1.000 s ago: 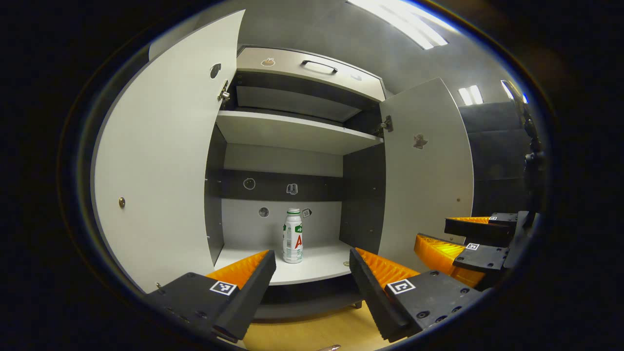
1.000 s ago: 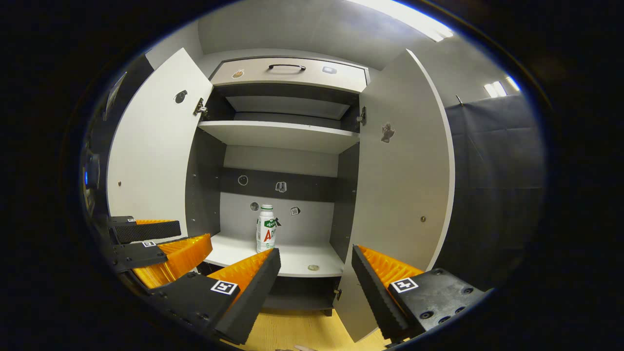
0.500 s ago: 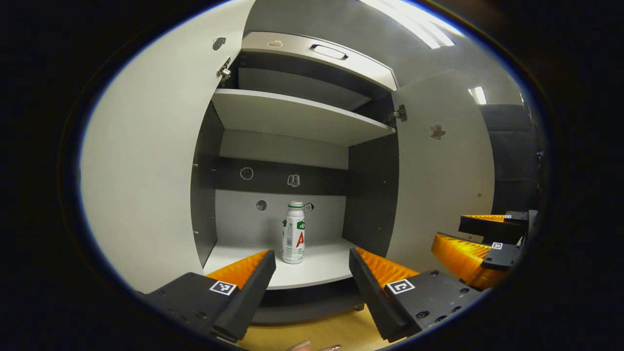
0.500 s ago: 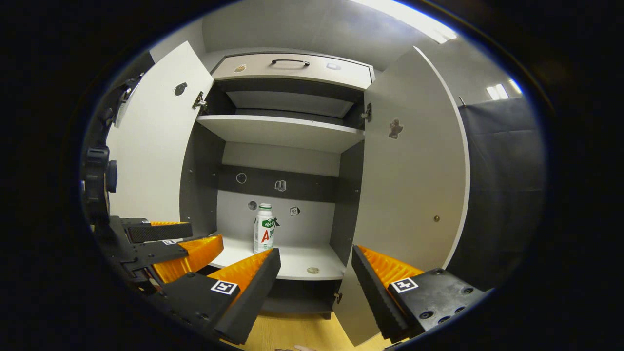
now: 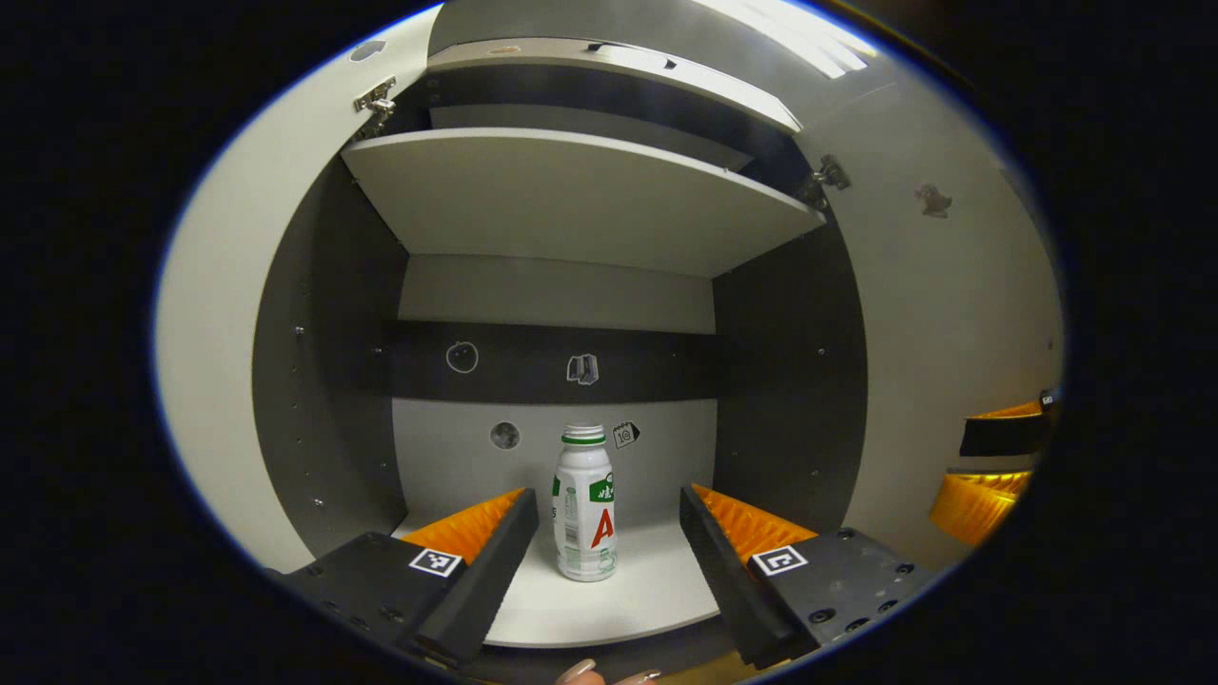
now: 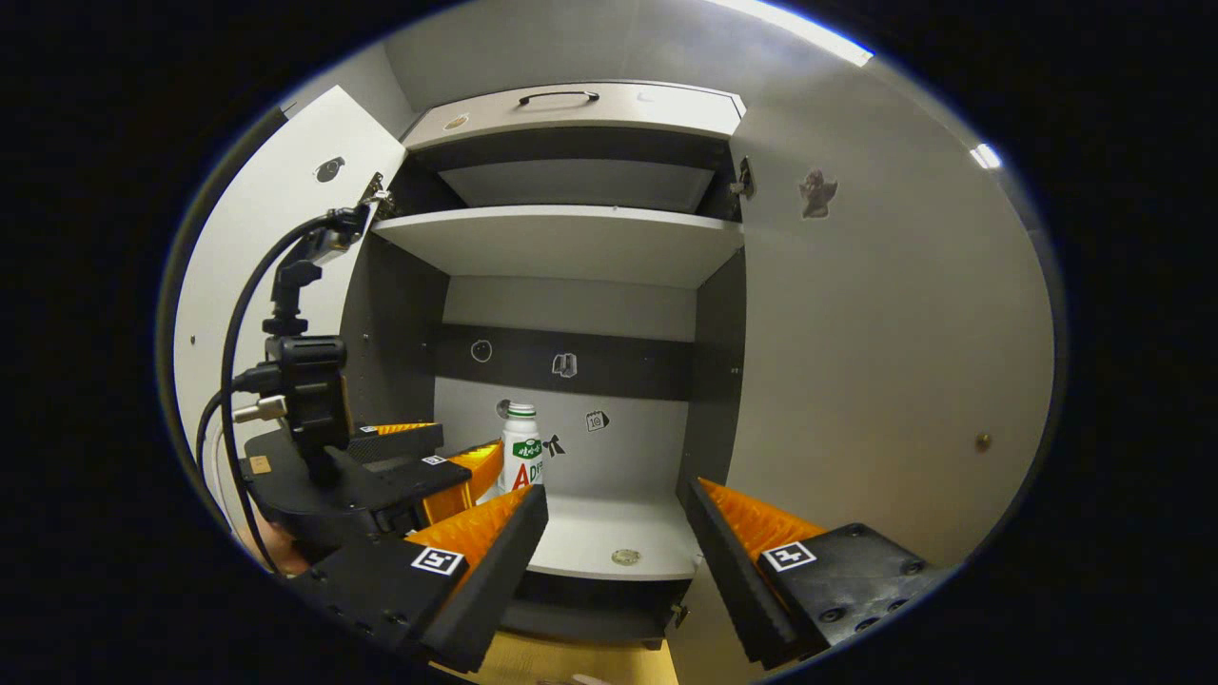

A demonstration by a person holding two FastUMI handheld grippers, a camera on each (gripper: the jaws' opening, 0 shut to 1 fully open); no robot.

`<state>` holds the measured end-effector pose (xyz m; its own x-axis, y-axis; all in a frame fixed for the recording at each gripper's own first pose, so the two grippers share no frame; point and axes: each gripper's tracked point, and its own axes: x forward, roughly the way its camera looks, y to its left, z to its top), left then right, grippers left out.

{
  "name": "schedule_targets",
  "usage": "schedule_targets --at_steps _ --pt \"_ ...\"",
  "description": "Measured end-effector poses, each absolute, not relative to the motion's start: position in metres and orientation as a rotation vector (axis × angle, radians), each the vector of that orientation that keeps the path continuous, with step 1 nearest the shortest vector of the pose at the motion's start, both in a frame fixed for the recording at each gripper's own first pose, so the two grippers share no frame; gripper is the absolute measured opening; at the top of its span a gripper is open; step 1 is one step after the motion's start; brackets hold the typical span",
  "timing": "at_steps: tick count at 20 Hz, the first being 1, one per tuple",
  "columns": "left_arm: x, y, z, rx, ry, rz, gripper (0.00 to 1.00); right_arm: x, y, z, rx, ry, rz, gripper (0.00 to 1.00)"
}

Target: Grasp the bottle in the cabinet with the left hand and place it on the coaster, then close the right door with the right hand and the left door with the left hand.

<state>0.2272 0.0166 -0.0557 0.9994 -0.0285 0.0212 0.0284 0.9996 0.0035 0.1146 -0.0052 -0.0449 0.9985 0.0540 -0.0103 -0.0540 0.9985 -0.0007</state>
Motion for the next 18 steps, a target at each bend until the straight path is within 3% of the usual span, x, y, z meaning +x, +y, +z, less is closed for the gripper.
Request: schedule_targets --at_steps 9,17,18 --pt "0.319 0.027 -0.116 0.011 0.072 0.039 0.95 0.159 -0.006 -0.072 -0.04 0.028 0.117 0.98" --pt "0.342 0.031 -0.143 -0.052 0.136 0.011 0.94 0.186 0.001 -0.088 0.001 0.051 0.14 0.98" --pt "0.342 0.035 -0.143 -0.068 0.134 0.012 0.88 0.188 0.001 -0.089 0.002 0.053 0.137 0.98"
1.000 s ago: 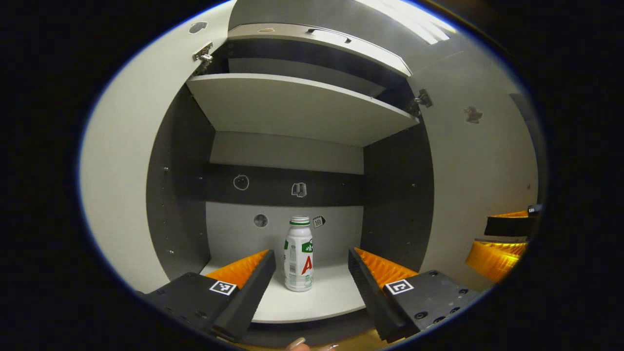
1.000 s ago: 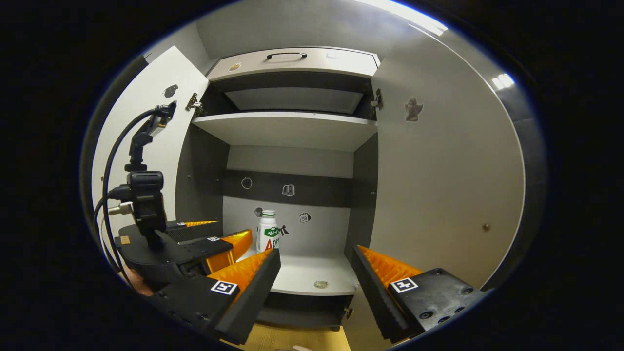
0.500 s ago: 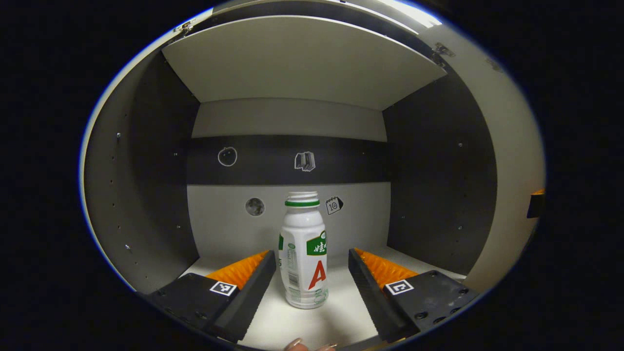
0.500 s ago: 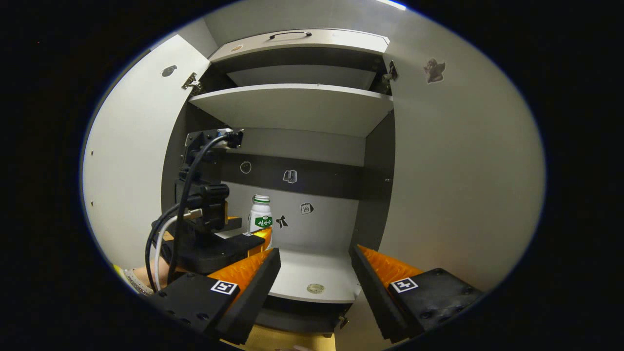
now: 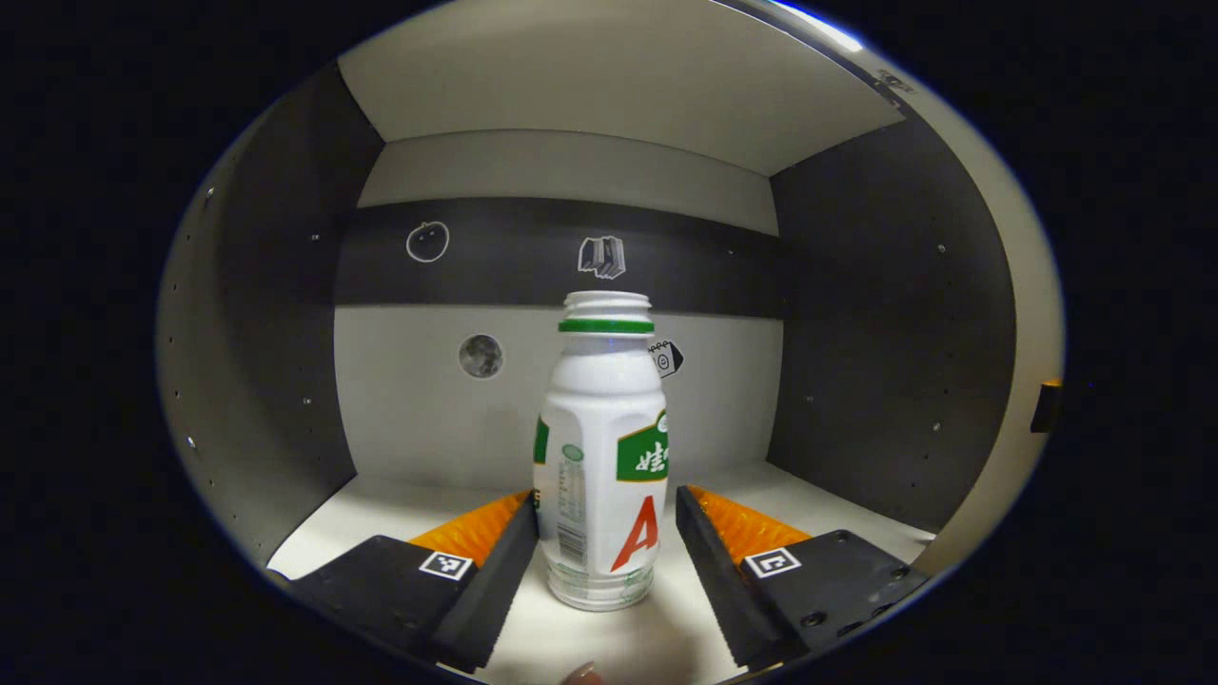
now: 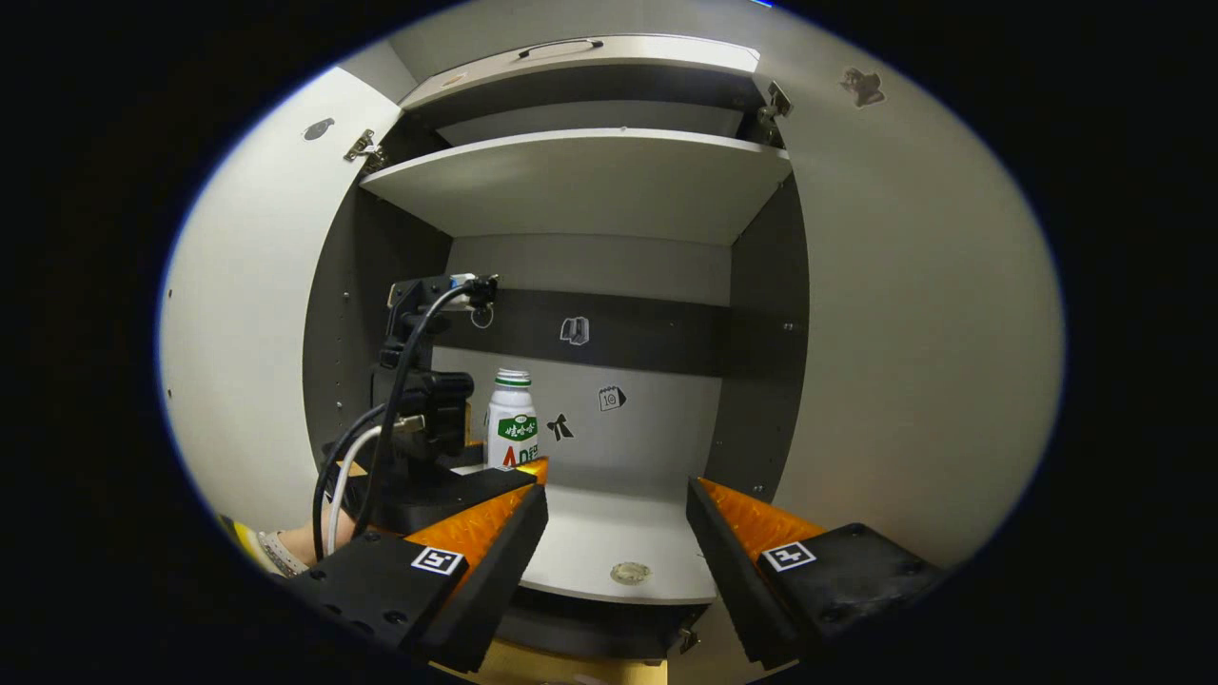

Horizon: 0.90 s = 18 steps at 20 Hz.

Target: Grasp the bottle in the cabinet with the left hand and place it on the coaster, then close the right door with the right hand and the left door with the left hand.

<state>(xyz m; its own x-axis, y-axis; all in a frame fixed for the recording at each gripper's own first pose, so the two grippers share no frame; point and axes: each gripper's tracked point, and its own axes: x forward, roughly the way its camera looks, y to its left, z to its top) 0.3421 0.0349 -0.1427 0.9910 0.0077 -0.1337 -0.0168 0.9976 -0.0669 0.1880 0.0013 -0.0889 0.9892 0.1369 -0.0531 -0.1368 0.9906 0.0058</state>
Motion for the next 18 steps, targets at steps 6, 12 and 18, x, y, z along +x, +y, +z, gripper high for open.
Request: schedule_targets --at_steps 6,12,18 --pt "0.337 0.031 -0.138 -0.08 0.131 -0.009 0.76 0.184 -0.003 -0.091 -0.024 0.058 0.119 0.98" --pt "0.284 0.018 -0.104 -0.092 0.075 -0.042 0.76 0.157 -0.004 -0.069 -0.035 0.018 0.103 0.98" --pt "0.186 0.01 -0.083 -0.069 0.043 -0.079 0.75 0.104 0.003 -0.053 -0.053 -0.021 0.062 0.98"
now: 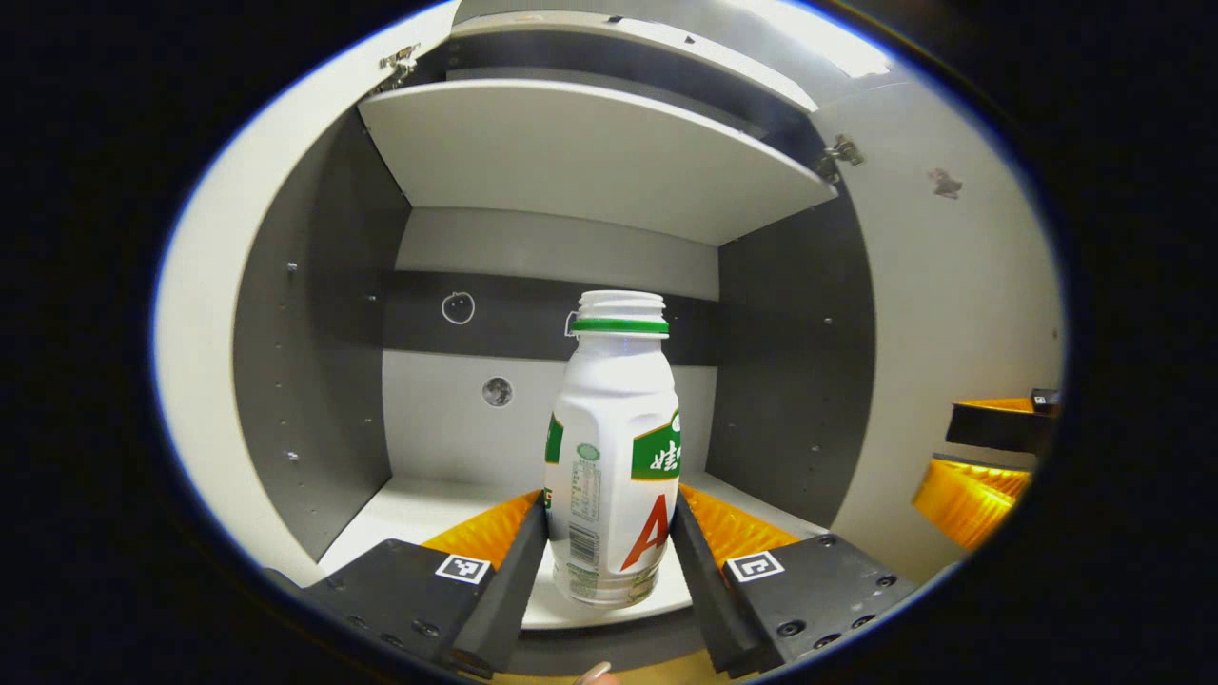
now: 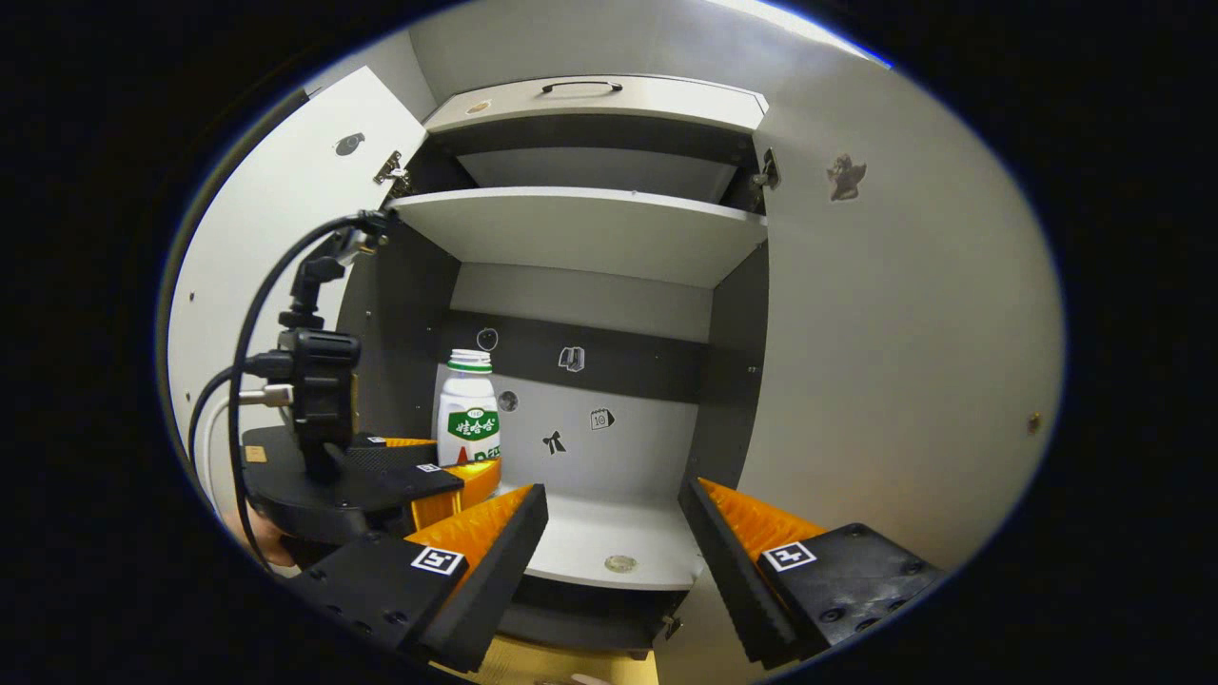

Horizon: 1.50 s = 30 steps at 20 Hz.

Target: Grasp the bottle in the cabinet with the left hand and place it on the coaster, then close the right door with the right hand and the left door with the left hand.

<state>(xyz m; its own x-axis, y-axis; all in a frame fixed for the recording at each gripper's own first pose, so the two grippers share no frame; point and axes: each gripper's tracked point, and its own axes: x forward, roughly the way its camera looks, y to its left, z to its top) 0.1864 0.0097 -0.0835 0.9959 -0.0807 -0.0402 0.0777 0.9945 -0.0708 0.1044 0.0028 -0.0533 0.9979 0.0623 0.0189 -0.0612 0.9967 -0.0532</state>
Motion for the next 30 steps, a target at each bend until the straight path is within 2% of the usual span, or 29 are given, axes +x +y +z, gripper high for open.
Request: schedule_targets --at_steps 6,9,10,15,20,24,30 --pt "0.075 -0.006 -0.109 -0.097 0.061 -0.158 0.75 0.04 -0.001 -0.058 -0.09 -0.024 -0.034 0.98" --pt "0.027 -0.019 -0.144 -0.1 0.093 -0.188 0.76 0.021 -0.005 -0.073 -0.077 -0.012 -0.075 1.0" --pt "0.011 -0.024 -0.157 -0.104 0.112 -0.193 0.76 0.017 -0.004 -0.08 -0.06 0.003 -0.073 0.98" --pt "-0.055 -0.048 -0.228 -0.128 0.141 -0.187 0.75 0.007 -0.005 -0.106 -0.103 0.014 -0.065 0.98" --pt "-0.093 -0.07 -0.3 -0.2 0.167 -0.135 0.75 -0.004 -0.005 -0.145 -0.119 0.047 -0.016 0.98" --pt "-0.122 -0.083 -0.361 -0.163 0.224 -0.06 0.76 -0.018 -0.007 -0.174 -0.125 0.042 0.013 0.98" --pt "-0.138 -0.095 -0.397 -0.04 0.183 -0.01 0.75 -0.041 -0.017 -0.212 -0.085 0.08 0.043 0.98"
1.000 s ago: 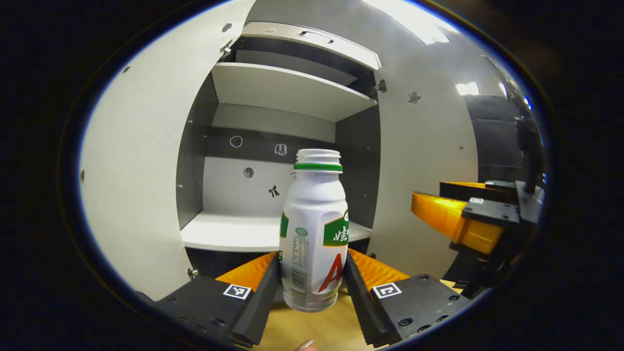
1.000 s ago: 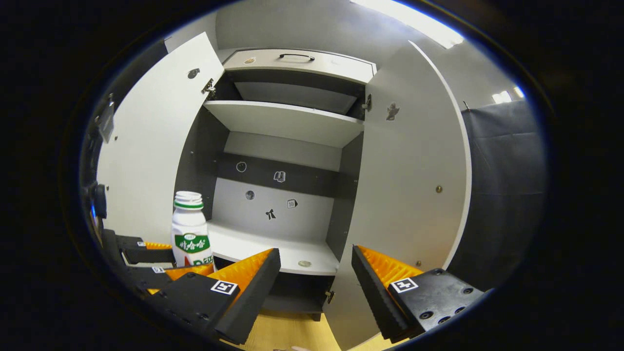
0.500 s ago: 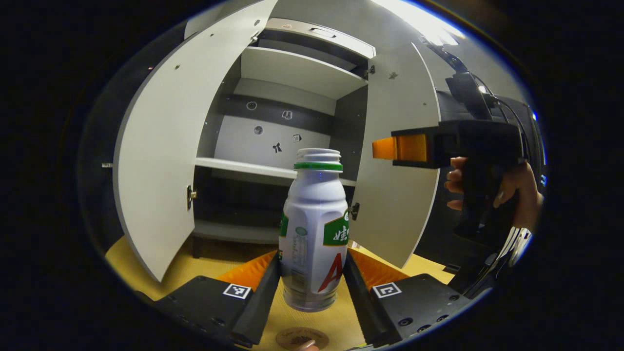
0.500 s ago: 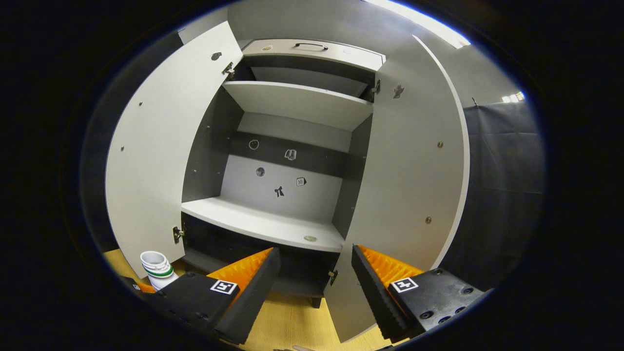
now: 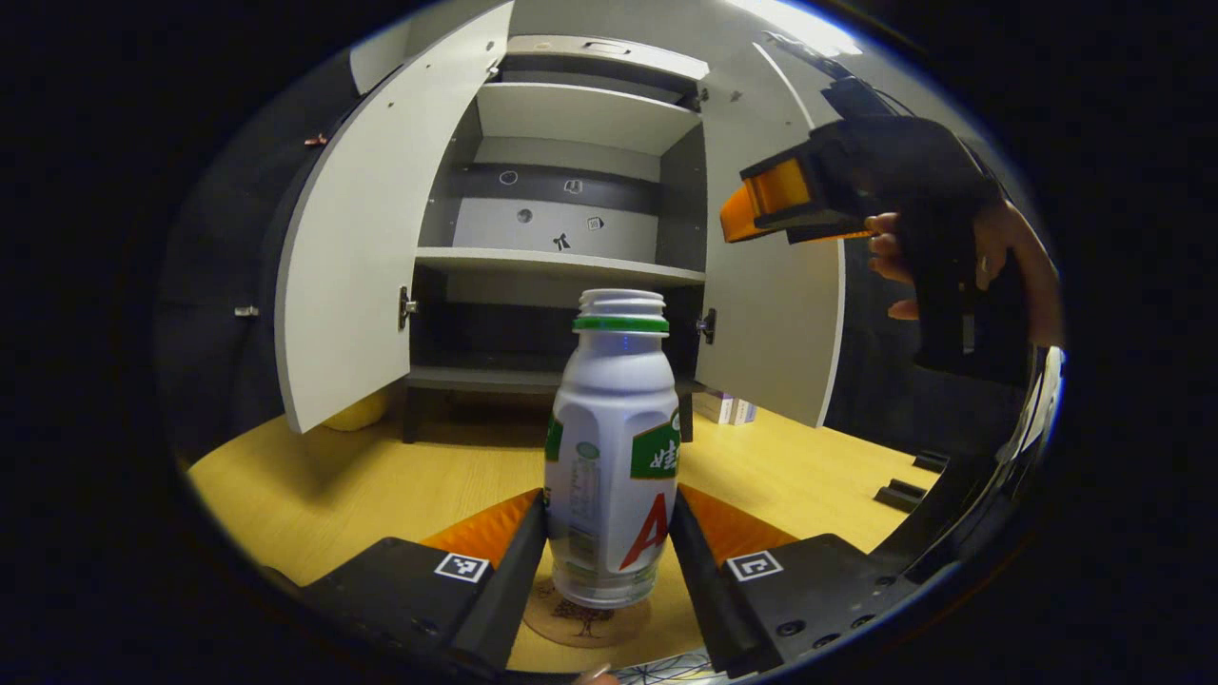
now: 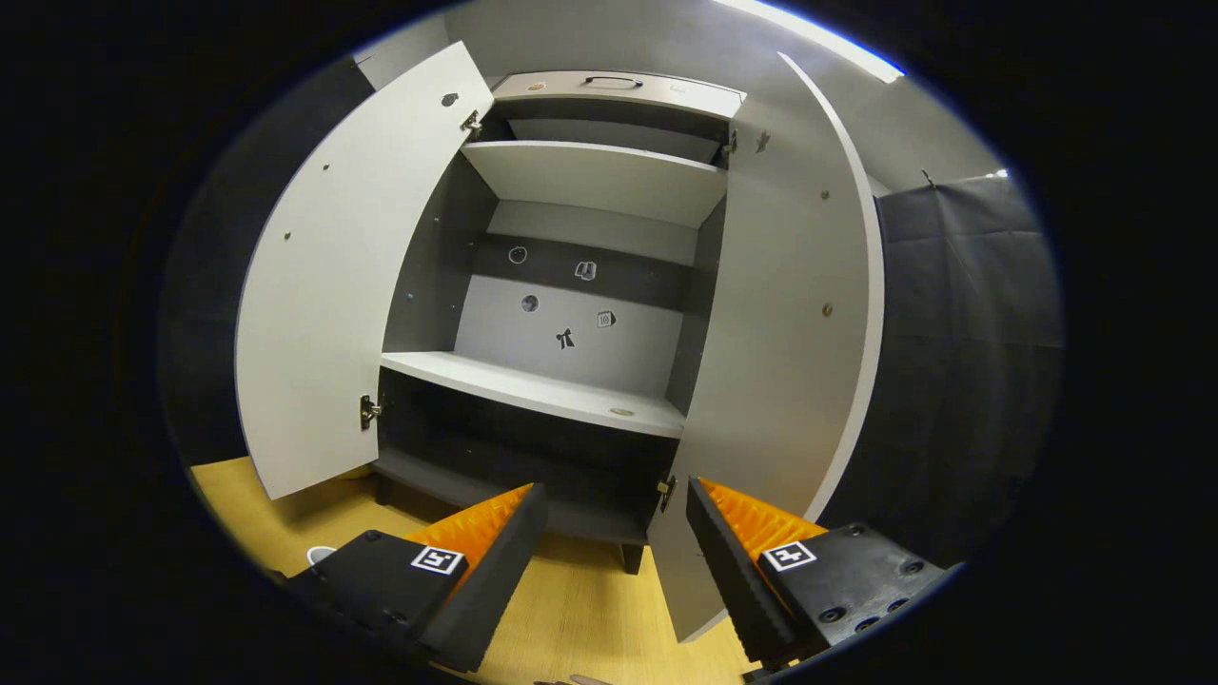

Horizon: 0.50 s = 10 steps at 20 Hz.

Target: Grasp the bottle in the cabinet with the left hand and place it on the coaster, then close the right door with the right hand and the left door with the left hand.

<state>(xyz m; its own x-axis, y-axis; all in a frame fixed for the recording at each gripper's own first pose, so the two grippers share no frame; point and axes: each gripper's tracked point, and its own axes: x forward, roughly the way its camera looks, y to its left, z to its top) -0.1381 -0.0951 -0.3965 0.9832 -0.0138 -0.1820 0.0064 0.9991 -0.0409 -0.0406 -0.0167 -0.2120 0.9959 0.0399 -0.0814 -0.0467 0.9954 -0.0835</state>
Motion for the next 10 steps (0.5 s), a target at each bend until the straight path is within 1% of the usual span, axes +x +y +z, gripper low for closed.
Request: schedule_targets --at_steps 3,7,10 --pt "-0.139 -0.099 -0.415 -0.039 0.199 0.002 0.76 -0.049 -0.02 -0.231 -0.099 0.116 0.052 0.98" --pt "-0.146 -0.092 -0.437 -0.029 0.205 0.049 0.75 -0.058 -0.028 -0.237 -0.119 0.127 0.057 0.98" --pt "-0.146 -0.091 -0.445 -0.037 0.204 0.059 0.78 -0.062 -0.033 -0.243 -0.13 0.144 0.057 0.98"
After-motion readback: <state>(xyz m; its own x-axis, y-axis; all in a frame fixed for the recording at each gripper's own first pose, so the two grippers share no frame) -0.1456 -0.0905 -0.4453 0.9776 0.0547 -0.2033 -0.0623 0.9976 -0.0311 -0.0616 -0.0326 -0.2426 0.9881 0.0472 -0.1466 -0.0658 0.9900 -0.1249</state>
